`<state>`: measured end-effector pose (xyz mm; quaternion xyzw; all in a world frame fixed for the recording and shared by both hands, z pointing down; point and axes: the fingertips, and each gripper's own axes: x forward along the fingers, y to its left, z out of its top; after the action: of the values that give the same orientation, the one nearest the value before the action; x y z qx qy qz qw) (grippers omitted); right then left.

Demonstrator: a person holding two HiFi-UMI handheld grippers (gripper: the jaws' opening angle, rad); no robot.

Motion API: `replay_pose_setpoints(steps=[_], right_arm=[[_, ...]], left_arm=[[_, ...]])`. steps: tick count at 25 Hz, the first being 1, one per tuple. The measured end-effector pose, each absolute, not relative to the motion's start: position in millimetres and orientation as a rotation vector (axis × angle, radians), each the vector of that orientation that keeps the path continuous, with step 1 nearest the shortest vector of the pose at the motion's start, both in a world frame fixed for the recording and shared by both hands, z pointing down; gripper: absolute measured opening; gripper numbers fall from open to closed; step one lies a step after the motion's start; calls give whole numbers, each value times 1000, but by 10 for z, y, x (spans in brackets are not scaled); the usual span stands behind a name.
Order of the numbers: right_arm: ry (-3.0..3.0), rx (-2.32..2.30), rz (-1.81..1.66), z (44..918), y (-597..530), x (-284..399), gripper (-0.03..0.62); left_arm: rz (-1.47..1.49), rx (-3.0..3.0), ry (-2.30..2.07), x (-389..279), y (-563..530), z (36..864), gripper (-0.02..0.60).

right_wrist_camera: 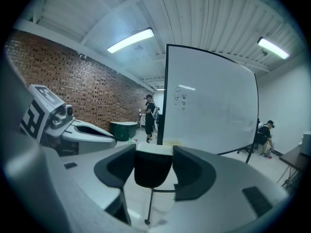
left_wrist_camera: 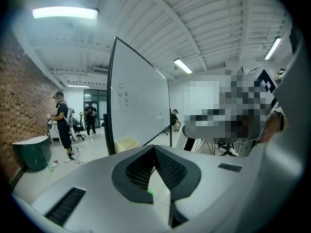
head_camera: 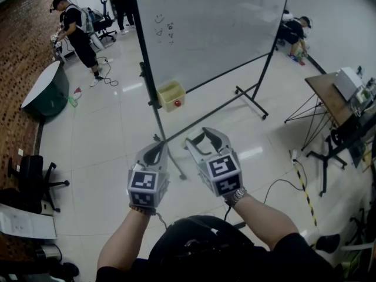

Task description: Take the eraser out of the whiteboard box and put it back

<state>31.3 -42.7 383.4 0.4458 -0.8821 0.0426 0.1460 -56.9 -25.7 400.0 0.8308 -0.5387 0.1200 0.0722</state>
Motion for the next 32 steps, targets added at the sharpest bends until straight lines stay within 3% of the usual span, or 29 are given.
replay_pose_setpoints(steps=[32], right_arm=[[-2480,1389,103,3793,-435,-23,265]], left_arm=[[356,2537,-1552,-995,-239,4051,0]])
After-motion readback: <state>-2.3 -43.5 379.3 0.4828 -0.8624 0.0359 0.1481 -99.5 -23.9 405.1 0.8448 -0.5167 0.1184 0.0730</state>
